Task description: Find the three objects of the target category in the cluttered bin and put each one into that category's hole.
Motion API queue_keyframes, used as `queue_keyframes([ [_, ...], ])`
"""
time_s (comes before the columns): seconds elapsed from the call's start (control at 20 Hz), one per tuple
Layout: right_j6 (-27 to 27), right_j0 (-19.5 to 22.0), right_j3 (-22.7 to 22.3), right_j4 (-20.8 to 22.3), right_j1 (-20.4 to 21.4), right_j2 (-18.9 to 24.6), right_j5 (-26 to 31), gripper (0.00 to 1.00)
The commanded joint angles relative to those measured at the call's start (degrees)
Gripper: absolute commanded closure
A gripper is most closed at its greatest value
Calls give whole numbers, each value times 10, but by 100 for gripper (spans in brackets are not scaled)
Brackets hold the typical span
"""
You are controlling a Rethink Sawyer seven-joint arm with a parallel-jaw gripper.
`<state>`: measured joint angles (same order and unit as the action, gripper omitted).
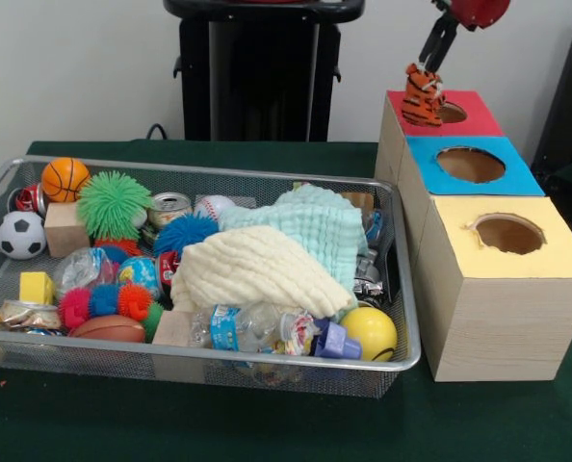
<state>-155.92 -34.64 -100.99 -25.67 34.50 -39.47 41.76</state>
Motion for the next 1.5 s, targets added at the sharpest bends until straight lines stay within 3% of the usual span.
queue_keyframes([
  [0.05,-208,-7,29,-41,-37,39,73,100],
  [0.5,-233,-28,22,-66,-57,42,55,100],
  [1.1,-254,-46,5,-75,-46,35,71,100],
  [1.5,-263,-68,12,-61,-21,2,123,100],
])
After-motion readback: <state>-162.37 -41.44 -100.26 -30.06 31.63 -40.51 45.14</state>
